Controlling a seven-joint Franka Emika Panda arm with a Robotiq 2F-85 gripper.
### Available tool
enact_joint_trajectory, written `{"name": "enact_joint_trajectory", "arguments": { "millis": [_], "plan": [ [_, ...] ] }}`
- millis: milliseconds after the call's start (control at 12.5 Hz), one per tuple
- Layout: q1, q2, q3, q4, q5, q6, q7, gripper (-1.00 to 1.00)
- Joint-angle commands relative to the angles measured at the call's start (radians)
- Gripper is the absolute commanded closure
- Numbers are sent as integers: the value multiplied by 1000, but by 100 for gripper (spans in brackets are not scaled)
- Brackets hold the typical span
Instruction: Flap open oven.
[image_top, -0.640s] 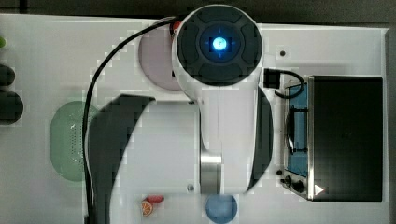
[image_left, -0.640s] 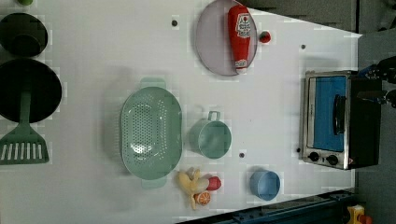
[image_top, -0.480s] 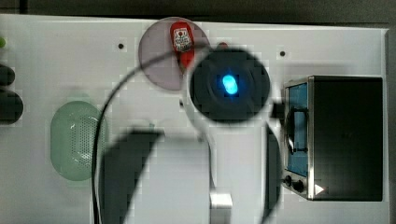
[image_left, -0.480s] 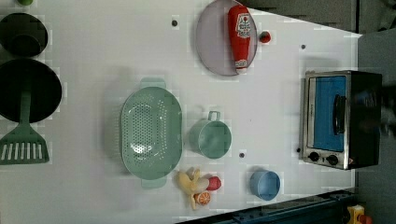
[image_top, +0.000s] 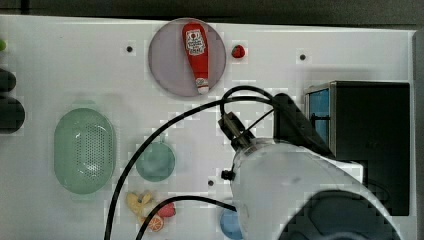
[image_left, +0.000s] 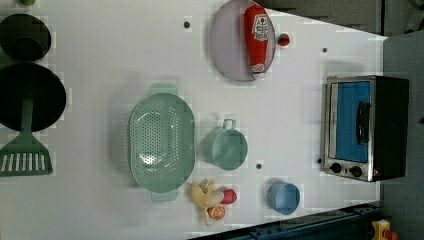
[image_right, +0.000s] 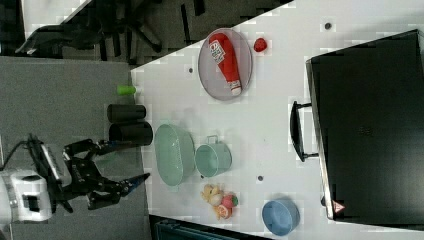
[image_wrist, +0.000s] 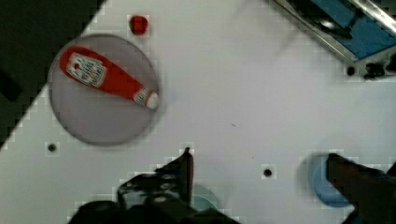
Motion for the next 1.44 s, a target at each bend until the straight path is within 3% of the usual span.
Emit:
{"name": "enact_joint_trajectory", "arguments": {
  "millis": [80, 480, 560, 800, 1440],
  "plan": [
    [-10, 49, 11, -20, 0, -21, -30, -65],
    [-14, 51, -2, -30, 0, -21, -30, 56],
    [-18, 52, -10, -38, 0, -21, -31, 65],
    [-33, 62, -54, -63, -1, -15, -166, 65],
    [-76, 175, -265, -139, -2, 223, -1061, 65]
  ]
}}
